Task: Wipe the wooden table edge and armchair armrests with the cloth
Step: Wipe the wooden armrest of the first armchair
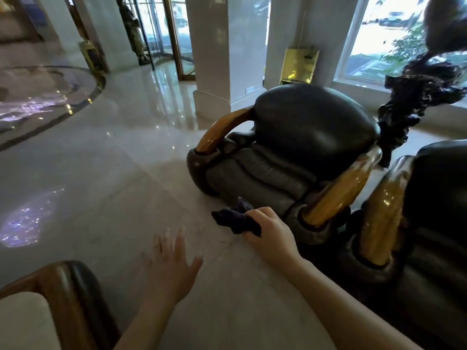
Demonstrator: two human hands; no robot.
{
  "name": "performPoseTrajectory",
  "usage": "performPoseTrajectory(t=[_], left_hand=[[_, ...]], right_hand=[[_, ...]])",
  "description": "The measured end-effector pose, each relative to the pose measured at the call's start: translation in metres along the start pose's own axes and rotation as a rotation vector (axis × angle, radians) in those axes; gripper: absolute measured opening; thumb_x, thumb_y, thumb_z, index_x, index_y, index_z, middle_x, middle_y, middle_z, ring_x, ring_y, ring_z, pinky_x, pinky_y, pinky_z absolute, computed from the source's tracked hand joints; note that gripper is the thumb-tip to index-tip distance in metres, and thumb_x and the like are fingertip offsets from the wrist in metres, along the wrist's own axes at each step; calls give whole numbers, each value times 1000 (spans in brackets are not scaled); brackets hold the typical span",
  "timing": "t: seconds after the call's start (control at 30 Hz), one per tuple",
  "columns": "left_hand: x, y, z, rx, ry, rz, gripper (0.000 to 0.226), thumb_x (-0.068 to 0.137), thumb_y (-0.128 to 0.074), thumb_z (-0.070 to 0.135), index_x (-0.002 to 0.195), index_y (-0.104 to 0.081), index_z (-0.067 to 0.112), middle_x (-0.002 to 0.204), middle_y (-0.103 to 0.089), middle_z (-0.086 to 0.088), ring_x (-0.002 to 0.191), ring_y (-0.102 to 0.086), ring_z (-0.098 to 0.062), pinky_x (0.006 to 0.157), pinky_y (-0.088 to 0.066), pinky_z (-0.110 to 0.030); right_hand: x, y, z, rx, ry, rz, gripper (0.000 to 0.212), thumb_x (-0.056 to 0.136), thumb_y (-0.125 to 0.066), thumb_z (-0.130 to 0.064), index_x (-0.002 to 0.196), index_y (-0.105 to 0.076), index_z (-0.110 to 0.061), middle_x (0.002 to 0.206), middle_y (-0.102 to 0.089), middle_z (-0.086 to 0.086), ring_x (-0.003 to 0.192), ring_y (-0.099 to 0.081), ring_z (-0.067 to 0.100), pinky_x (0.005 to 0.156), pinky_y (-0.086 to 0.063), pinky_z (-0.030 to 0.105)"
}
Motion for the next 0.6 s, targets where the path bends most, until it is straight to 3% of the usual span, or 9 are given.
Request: performPoseTrajectory(t=[0.23,0.43,0.6], left_hand=[[17,-18,126,-3,-138,-1,80,90,-30,69,154,0,32,164,-8,-7,149,-7,-29,113,-15,-59],[21,-48,245,-27,-232,-8,80,90,-30,69,154,0,33,164,-5,-4,150,-2,-26,114,-16,-57],[19,-75,332,-41,-317,-7,80,87,-29,71,154,-5,35,164,-9,-5,150,-1,-25,115,-11,-58]], right_hand=[[-20,80,83,-69,-71,79,32,85,-70,-37,115,-60,-40,117,-52,-16,104,-56,9,84,-51,33],[-40,157,181,-102,-168,135,44,85,-70,-41,127,-56,-39,123,-51,-16,108,-57,12,87,-53,33],[-60,212,239,-140,-204,173,43,85,-70,-41,124,-54,-39,125,-53,-13,108,-58,13,85,-55,35]])
Point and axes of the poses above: each hand's wrist, its own x-axis towards the middle knuckle, its own y-axis out of the back of the hand, z = x × y, the point moved 9 cm from there along x, towards the middle knuckle
